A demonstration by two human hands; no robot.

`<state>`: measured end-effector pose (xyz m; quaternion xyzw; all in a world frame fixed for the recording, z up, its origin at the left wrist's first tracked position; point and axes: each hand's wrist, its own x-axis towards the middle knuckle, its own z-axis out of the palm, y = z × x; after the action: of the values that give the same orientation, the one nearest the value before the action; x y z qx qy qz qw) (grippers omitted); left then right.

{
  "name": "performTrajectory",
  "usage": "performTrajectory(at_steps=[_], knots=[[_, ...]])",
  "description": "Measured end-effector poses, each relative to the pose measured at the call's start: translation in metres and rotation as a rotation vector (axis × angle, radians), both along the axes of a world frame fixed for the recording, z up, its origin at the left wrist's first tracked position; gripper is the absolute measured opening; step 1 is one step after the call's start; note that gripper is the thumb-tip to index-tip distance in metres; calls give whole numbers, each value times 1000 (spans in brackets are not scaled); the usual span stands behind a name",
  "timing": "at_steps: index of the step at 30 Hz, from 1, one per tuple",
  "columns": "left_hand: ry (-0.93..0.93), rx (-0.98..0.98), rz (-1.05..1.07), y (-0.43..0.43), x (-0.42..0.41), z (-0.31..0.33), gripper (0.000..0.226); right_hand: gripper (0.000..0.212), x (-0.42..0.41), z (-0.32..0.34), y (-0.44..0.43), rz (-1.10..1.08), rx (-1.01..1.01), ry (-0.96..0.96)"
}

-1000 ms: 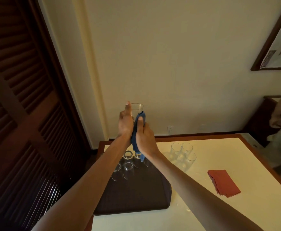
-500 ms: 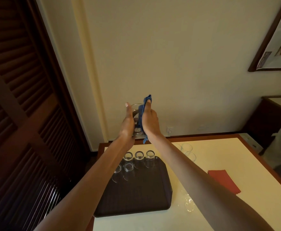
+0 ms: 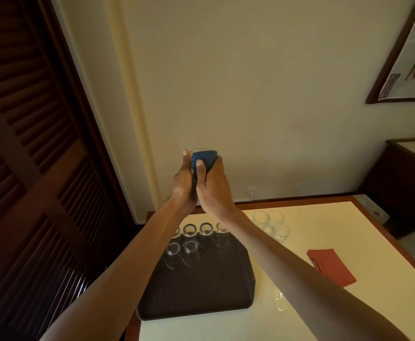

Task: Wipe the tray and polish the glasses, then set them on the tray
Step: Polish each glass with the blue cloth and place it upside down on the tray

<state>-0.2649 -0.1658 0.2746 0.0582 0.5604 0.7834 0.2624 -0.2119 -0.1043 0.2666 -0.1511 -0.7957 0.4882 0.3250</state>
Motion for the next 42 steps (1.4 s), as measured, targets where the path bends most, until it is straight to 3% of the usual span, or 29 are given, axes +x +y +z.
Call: performTrajectory(at_steps=[2,6,12,16,20,24,28,31,33,35,38,42], knots=[[-21,19,-22,1,1,-2,67,41,-4,10,9,-28,-21,15],[10,-12,-29,4,6,4,71,61,-13,29,24,3,-307,-53],[17,-92,1,5,15,17,73,64,-19,25,21,19,-536,-214],[25,-110,103,6,3,16,107,70,-7,10,6,46,-443,-216],[86,-175,168,1,-1,16,77,49,0,-8,-10,36,-252,-149],[4,-46,41,-4,1,7,63,47,-3,-7,-10,18,-84,-39],[5,-96,83,-1,14,14,54,48,-7,12,12,-18,-190,-10],[28,-163,112,5,20,19,65,67,-17,14,24,25,-466,-112],[35,-166,98,8,13,17,96,69,-20,11,21,36,-591,-189],[31,-222,120,12,4,10,117,68,-18,4,15,32,-581,-219],[34,-184,168,9,1,15,85,67,-3,-3,1,69,-396,-218],[51,-132,96,0,3,13,45,39,0,-6,-10,56,-199,-119]])
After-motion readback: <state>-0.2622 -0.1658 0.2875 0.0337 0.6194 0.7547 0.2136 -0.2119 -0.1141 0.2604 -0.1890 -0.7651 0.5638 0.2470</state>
